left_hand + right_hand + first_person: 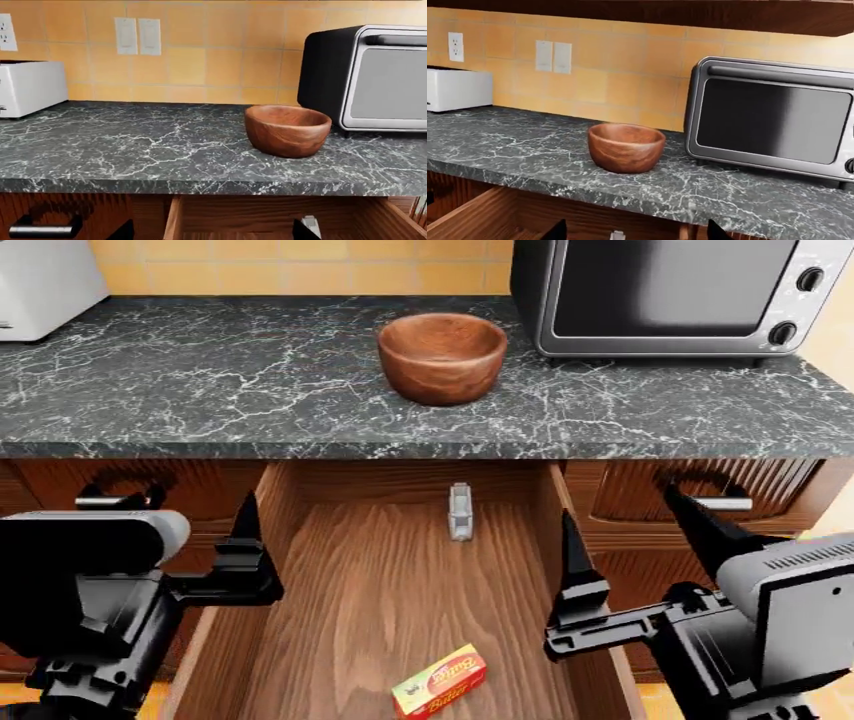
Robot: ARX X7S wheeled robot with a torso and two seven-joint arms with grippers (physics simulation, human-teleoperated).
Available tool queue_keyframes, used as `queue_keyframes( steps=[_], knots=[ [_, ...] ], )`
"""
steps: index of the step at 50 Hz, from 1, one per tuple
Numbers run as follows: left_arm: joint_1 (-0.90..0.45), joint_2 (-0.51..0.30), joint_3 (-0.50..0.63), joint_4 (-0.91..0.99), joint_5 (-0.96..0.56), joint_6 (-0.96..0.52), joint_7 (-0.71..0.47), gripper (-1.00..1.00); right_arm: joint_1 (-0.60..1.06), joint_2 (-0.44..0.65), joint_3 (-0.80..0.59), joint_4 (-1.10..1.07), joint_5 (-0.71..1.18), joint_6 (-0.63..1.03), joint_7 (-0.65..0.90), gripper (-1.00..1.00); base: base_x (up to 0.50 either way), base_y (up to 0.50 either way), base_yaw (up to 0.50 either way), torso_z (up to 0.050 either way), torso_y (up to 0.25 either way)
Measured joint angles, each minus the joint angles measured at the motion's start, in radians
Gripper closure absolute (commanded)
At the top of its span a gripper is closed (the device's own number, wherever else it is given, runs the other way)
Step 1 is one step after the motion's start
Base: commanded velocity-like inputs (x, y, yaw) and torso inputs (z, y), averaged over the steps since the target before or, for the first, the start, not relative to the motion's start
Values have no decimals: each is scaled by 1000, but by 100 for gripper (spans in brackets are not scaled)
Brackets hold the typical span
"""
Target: Place the bar in the bowl and close the drawer.
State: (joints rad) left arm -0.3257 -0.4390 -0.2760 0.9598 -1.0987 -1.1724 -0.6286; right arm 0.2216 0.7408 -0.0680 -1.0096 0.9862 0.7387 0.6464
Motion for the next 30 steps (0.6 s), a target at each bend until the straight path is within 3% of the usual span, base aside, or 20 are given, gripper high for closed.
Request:
queue_keyframes(
  steps=[7,14,19,26,30],
  knots=[
    [-212,-105,27,-139,-336,-79,-177,-100,297,143,-64,95,368,89,100,-100,0,0,0,0,0],
    [-428,-190,127,-295,-595,-112,-304,-100,575,212,-149,226,627,197,147,-100,0,0,0,0,0],
    [-549,-226,192,-384,-711,-123,-359,-100,725,232,-201,312,745,261,164,-100,25,0,0,0,0],
    [-647,-258,248,-455,-809,-127,-404,-100,847,246,-246,380,835,314,177,-100,489,0,0,0,0],
    [-675,-268,267,-478,-840,-128,-417,-100,885,251,-263,401,865,331,188,-100,99,0,0,0,0]
  ],
)
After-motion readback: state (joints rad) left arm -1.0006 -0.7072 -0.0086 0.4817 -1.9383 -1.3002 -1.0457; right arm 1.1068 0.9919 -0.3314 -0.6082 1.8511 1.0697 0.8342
